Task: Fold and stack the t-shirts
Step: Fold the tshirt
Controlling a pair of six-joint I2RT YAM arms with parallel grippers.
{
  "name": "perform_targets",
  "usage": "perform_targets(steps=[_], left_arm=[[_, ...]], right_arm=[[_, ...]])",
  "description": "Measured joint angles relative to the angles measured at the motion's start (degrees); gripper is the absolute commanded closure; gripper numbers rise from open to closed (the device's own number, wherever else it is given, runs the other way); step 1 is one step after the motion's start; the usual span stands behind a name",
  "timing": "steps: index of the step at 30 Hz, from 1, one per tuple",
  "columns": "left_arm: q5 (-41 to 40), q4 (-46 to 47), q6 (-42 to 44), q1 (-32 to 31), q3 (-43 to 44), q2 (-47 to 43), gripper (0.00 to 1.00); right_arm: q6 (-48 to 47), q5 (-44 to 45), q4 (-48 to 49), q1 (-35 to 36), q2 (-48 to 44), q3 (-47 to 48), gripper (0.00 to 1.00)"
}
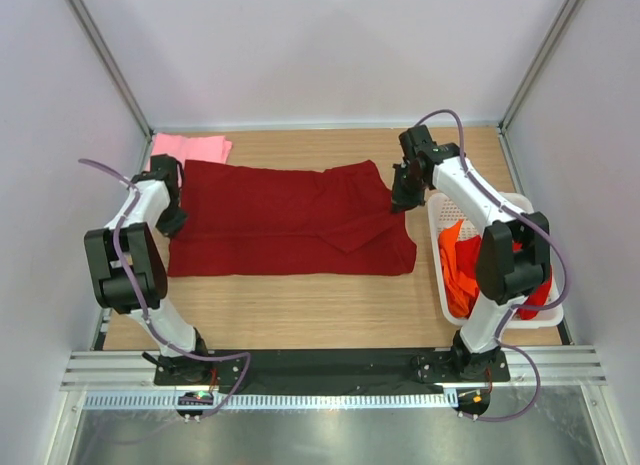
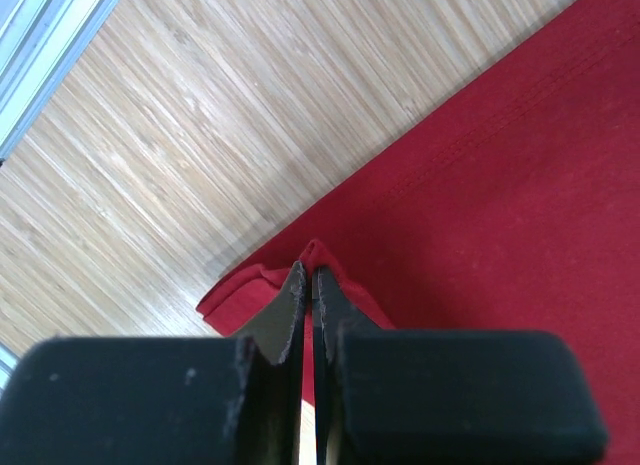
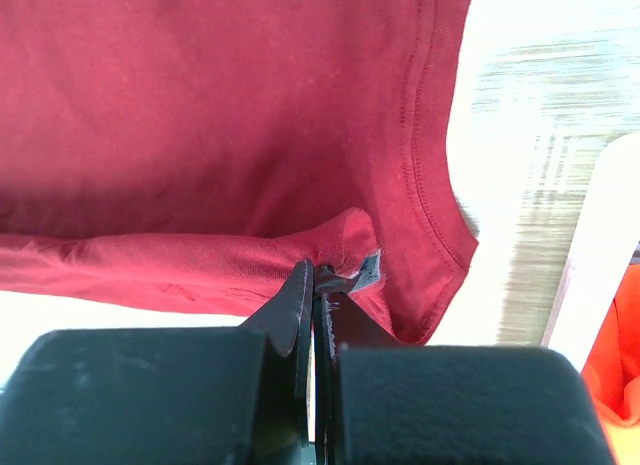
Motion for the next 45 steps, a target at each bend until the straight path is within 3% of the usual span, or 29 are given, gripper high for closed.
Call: perform_targets(steps=[29,31,34,35,38,39,41,45], left_arm=[[0.1,0.1,1.7,0.0,5.4,9.3,0.89],[0.2,0.1,1.8,0.0,6.0,10.3,0.84],[0.0,0.0,2.1,0.0,7.1,11.3,0.64],[-0.4,-0.4,2.2,0.0,7.7,11.5,0.48],[-3.1,-3.0,1.9,0.0,11.2,11.9,0.24],[-3.8,-3.5,2.1,0.0,12.1,11.7,0.22],[-5.1,-4.0,1.8,0.0,13.3,10.7,0.21],[-3.1,-4.3,1.6,-0.1,11.3,5.4,0.38]], right_arm=[[0.9,-1.1,1.5,-0.1,9.4,2.3,0.99],[0.9,-0.8,1.5,-0.1,10.0,2.8,0.99],[0.9,-0.2,1.4,-0.2,11.2,4.3,0.98],[0.9,0.0,1.4,-0.2,11.8,5.2,0.96],[1.0,0.4,1.3,-0.5,15.0,9.0,0.82],[0.9,0.7,1.3,-0.5,16.0,10.0,0.77],[0.9,1.8,1.0,-0.6,18.3,12.4,0.61],[0.4,3.2,-0.3,-0.7,19.8,14.1,0.35]])
